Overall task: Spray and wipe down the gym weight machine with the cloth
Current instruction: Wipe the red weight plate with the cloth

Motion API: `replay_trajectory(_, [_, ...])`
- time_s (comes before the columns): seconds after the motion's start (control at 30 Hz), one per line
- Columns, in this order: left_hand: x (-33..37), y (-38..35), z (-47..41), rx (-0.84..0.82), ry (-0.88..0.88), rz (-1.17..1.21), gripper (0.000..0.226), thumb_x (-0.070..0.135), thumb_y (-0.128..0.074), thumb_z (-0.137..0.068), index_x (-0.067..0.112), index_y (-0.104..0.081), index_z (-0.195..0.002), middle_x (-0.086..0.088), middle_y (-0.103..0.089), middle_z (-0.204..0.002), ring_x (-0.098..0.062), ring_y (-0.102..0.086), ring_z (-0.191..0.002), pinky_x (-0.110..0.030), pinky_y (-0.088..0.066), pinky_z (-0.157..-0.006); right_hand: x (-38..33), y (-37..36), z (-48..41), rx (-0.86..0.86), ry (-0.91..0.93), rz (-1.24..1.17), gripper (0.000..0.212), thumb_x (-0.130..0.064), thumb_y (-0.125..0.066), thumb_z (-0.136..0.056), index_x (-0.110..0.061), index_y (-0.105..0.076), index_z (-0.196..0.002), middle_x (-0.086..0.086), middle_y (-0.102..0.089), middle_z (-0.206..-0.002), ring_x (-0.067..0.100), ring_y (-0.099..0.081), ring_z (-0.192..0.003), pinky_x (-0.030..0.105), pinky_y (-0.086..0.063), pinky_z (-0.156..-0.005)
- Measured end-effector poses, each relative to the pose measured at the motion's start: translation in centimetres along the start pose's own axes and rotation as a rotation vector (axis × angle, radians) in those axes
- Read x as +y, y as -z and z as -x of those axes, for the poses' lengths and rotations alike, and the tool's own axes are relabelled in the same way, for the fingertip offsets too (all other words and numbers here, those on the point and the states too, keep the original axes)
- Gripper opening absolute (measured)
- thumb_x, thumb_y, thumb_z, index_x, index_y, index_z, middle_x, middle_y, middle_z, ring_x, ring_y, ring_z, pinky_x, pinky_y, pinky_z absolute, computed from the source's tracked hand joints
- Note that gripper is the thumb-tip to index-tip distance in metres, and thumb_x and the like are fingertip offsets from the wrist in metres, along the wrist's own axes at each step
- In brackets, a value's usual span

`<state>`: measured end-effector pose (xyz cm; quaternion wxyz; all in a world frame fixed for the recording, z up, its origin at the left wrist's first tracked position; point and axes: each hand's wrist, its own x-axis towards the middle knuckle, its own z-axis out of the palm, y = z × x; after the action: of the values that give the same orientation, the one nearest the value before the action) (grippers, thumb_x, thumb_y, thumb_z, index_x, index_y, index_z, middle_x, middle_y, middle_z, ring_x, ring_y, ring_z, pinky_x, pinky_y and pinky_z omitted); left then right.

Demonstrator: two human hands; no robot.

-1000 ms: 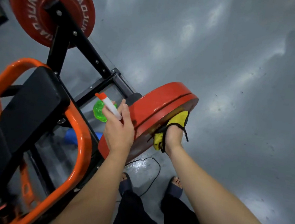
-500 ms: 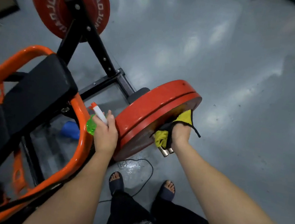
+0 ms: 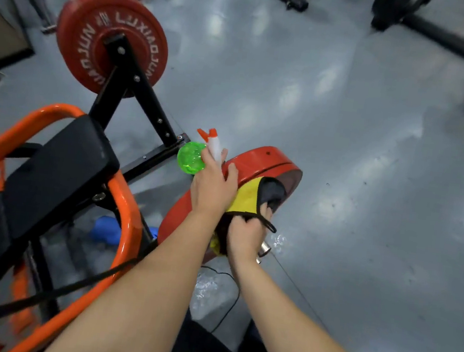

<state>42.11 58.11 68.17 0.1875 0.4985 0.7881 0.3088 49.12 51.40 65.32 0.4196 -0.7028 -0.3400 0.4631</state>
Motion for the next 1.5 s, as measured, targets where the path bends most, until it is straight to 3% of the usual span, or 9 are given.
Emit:
replay_trajectory(0.17, [-0.3,-0.5,-0.3,0.027,-0.016,-0.078,0.052,0.046,-0.05,-0.089,0.02,-0.029,-0.128,0.005,-0.072,-0.125,-0.035,-0.07,-0.102,-0.047,-0.054,-0.082,-1.4,1.5,-3.4,0.128,-0.017,-0.125,0.075,-0.009,-0.042,-0.072,0.0,-0.052,-0.146,0.019,-0.052,-0.148,0.032,-0.045,-0.14,0.033,-0.029,-0.122])
replay_trajectory(0.37, [-0.4,-0.4,0.0,0.06,-0.031,-0.088,0.045,0.037,-0.05,-0.095,0.018,-0.032,-0.131,0.015,-0.07,-0.126,-0.033,-0.071,-0.094,-0.044,-0.055,-0.079,-6.0,5.0,-9.0,0.446,-0.2,-0.522,0.032,-0.021,-0.058,-0.089,-0.018,-0.071,-0.118,0.0,-0.075,-0.109,0.022,-0.071,-0.102,0.035,-0.058,-0.091])
replay_trajectory(0.53, [-0.7,0.1,0.3,0.077,-0.03,-0.091,0.043,0.035,-0.051,-0.095,0.02,-0.03,-0.13,0.021,-0.069,-0.126,-0.031,-0.071,-0.096,-0.043,-0.055,-0.078,-2.6,2.3,-7.8,0.214,-0.416,-0.47,0.05,-0.073,-0.062,-0.083,-0.03,-0.071,-0.106,-0.003,-0.074,-0.103,0.024,-0.072,-0.092,0.043,-0.061,-0.086])
replay_trajectory(0.63, [-1.0,0.1,0.3,0.083,-0.023,-0.082,0.042,0.035,-0.053,-0.095,0.02,-0.032,-0.129,0.025,-0.068,-0.126,-0.028,-0.071,-0.098,-0.041,-0.053,-0.079,1.9,0.0,-6.2,-0.04,-0.607,-0.768,0.07,-0.075,-0.07,-0.075,-0.029,-0.066,-0.128,0.008,-0.074,-0.121,0.035,-0.073,-0.106,0.062,-0.057,-0.088])
replay_trajectory(0.73, [-1.2,0.1,0.1,0.074,-0.003,-0.085,0.045,0.04,-0.05,-0.093,0.023,-0.03,-0.13,0.014,-0.073,-0.12,-0.03,-0.071,-0.097,-0.044,-0.055,-0.079,2.5,-0.8,-5.2,-0.247,-0.667,-0.868,0.07,-0.073,-0.06,-0.085,-0.023,-0.065,-0.134,0.013,-0.071,-0.128,0.04,-0.069,-0.114,0.063,-0.054,-0.094])
replay_trajectory(0.93, [-1.5,0.0,0.0,0.067,-0.006,-0.067,0.044,0.042,-0.049,-0.093,0.024,-0.031,-0.128,0.007,-0.075,-0.114,-0.031,-0.071,-0.093,-0.045,-0.055,-0.075,-1.3,1.3,-8.7,-0.195,-0.556,-0.908,0.06,-0.055,-0.062,-0.094,-0.014,-0.062,-0.138,0.017,-0.065,-0.136,0.037,-0.069,-0.111,0.062,-0.049,-0.1])
replay_trajectory(1.07, [-1.5,0.0,0.0,0.071,-0.003,-0.074,0.045,0.044,-0.048,-0.092,0.024,-0.031,-0.129,0.005,-0.076,-0.112,-0.031,-0.071,-0.092,-0.044,-0.054,-0.076,-3.2,3.2,-11.2,0.081,-0.451,-0.881,0.041,-0.049,-0.072,-0.086,-0.015,-0.063,-0.107,0.008,-0.068,-0.1,0.026,-0.064,-0.089,0.051,-0.05,-0.082])
replay_trajectory(1.2, [-1.3,0.2,0.2,0.078,-0.002,-0.063,0.044,0.04,-0.051,-0.095,0.022,-0.033,-0.131,0.013,-0.074,-0.117,-0.029,-0.071,-0.094,-0.041,-0.051,-0.077,-2.1,2.2,-10.9,-0.196,-0.507,-1.04,0.062,-0.054,-0.044,-0.095,-0.015,-0.061,-0.141,0.014,-0.062,-0.141,0.042,-0.06,-0.126,0.063,-0.042,-0.108])
replay_trajectory(1.5, [-1.3,0.0,0.3,0.092,0.004,-0.08,0.049,0.041,-0.05,-0.095,0.02,-0.032,-0.136,0.012,-0.075,-0.114,-0.029,-0.07,-0.094,-0.041,-0.05,-0.077,0.6,-0.2,-4.6,-0.164,-0.619,-0.754,0.058,-0.063,-0.053,-0.096,-0.014,-0.071,-0.122,0.015,-0.074,-0.116,0.037,-0.072,-0.105,0.058,-0.058,-0.091])
